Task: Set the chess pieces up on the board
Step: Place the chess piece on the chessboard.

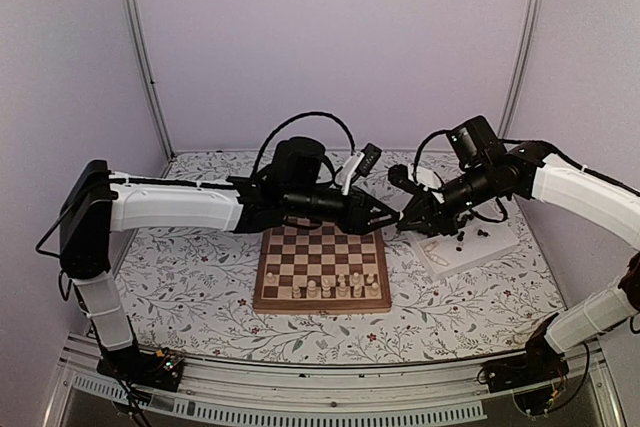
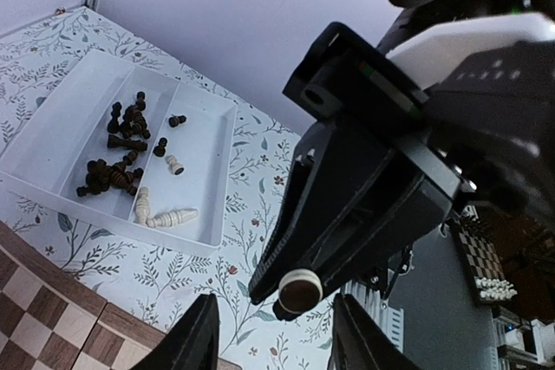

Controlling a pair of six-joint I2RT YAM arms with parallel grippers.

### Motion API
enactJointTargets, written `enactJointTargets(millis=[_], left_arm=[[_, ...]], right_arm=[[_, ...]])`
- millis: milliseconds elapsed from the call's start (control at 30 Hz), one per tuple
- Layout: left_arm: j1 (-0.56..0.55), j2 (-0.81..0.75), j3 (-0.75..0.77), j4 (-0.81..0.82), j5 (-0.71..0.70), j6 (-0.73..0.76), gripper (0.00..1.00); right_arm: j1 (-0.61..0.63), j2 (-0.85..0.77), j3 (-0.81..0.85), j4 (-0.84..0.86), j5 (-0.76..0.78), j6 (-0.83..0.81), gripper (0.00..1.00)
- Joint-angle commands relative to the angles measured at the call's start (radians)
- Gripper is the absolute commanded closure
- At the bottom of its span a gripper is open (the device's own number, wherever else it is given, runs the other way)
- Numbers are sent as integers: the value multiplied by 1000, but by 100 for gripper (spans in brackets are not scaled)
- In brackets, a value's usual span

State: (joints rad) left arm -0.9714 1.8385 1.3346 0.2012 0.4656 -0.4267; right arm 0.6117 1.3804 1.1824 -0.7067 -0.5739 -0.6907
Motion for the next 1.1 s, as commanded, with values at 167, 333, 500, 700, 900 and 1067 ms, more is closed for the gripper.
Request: enactJointTargets(millis=[167,333,500,700,900,1067], left_arm=[[-12,42,36,47,67,-26,62],[-12,58,51,52,86,-29,68],[-12,77,61,59,105,-38,77],[-10,82,59,63,125,-38,88],[20,6,-44,175,42,-76,89],[44,-68,-162,370,-78,-133,89]], right_arm=[[25,5,38,-12,42,-1,94],[32,5,34,-10,51,-4,94],[34,2,36,-8,50,-3,94],[35,-2,37,-7,50,-3,91],[-19,-62,34,-12,-33,32,66],[-177,-86,55,2,-294,154,62]])
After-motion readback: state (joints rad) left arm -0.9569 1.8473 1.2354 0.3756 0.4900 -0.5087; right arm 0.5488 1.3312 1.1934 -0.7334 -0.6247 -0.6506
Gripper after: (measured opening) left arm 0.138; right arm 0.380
